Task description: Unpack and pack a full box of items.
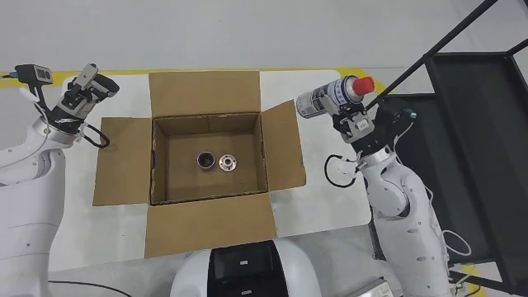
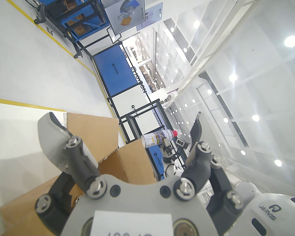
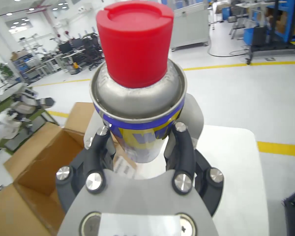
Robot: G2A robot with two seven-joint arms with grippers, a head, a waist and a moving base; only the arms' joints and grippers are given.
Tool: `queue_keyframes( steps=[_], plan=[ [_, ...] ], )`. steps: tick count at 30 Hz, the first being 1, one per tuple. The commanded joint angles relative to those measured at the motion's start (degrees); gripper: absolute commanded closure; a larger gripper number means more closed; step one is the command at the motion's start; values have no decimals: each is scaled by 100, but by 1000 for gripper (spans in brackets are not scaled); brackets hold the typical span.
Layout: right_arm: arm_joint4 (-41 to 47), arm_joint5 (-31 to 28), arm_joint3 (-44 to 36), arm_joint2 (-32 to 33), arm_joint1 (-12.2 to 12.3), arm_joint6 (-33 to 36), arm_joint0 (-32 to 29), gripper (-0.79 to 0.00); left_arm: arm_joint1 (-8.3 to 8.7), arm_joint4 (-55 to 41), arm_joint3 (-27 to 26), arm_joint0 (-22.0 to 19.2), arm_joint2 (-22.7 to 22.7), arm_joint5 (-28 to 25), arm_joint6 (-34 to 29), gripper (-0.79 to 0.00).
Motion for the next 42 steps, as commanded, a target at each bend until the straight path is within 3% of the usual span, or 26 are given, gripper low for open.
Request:
queue_keyframes(
  steps=[1,10,17,21,42],
  plan=[
    [123,-91,-278,-206,5,390,43,0,0,0,0,0,0,0,0,-785],
    [1012,406,-259,-1787,-62,2216,730,0,0,0,0,0,0,0,0,-785],
    [2000,1512,646,-2727,-220,3041,1643,0,0,0,0,0,0,0,0,-785],
    [2315,1900,1054,-2936,-280,3170,1973,0,0,0,0,0,0,0,0,-785],
    [2437,1935,1057,-2946,-284,3186,1966,0,0,0,0,0,0,0,0,-785]
  ],
)
